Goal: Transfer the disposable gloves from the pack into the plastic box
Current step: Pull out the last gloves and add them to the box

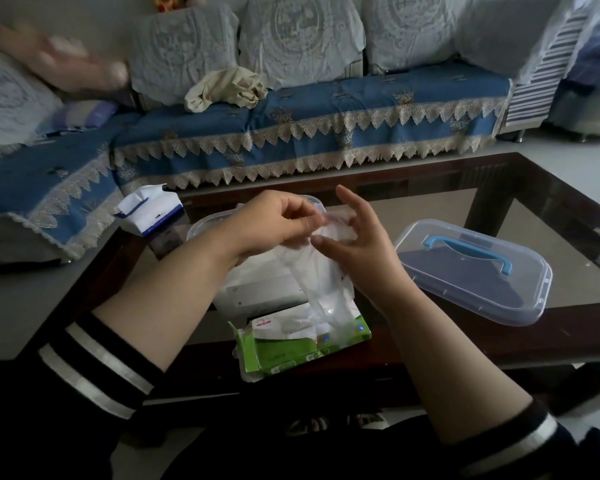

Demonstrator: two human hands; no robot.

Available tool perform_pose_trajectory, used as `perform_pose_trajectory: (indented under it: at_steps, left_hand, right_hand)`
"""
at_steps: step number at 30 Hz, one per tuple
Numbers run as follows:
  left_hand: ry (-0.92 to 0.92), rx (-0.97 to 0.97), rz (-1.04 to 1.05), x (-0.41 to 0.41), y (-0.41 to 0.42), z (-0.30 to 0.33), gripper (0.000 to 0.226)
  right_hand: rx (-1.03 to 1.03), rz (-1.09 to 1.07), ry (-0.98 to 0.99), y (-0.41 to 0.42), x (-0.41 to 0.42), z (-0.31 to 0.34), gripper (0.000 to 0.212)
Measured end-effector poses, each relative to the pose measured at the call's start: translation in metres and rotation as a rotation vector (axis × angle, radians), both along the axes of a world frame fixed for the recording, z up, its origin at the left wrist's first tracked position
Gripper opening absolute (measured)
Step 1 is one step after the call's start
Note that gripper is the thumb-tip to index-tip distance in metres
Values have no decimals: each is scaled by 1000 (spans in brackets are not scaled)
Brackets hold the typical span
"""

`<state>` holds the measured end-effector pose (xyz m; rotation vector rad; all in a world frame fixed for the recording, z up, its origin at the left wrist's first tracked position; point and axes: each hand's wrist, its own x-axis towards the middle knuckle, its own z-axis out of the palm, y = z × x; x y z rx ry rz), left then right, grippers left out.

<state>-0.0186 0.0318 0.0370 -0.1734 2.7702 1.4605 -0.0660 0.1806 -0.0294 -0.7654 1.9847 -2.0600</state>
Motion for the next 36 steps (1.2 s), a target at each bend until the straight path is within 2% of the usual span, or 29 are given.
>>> perform_pose_trajectory:
  at_steps: [4, 7, 14, 16, 20, 24, 28, 32, 36]
  left_hand:
    - [49, -31, 21, -1, -4, 4, 5]
    - [128, -70, 43, -4, -6, 3, 6]
    - [193, -69, 146, -12, -16, 4, 27]
    - [183, -82, 166, -15, -22, 1, 31]
    - [161, -146, 262, -21, -34, -6, 43]
    - [136, -210, 395, -25, -50, -6, 34]
    - [56, -379, 450, -20, -73, -12, 28]
    - [-63, -476, 459, -12, -85, -25, 50]
    - [-237, -719, 452, -10, -91, -34, 70]
  right_hand:
    - [100, 146, -112, 4, -1, 0, 65]
    - [39, 168, -174, 5, -2, 0, 69]
    - [-335, -44, -412, 9, -13, 0, 63]
    - [-337, -123, -446, 11, -19, -5, 58]
    - [-251, -283, -435, 11, -29, -16, 50]
    - [-183, -353, -347, 10, -34, -24, 41]
    - [-56, -384, -209, 5, -36, -31, 43]
    - [66, -374, -93, -1, -33, -33, 46]
    - [122, -345, -30, -6, -26, -32, 48]
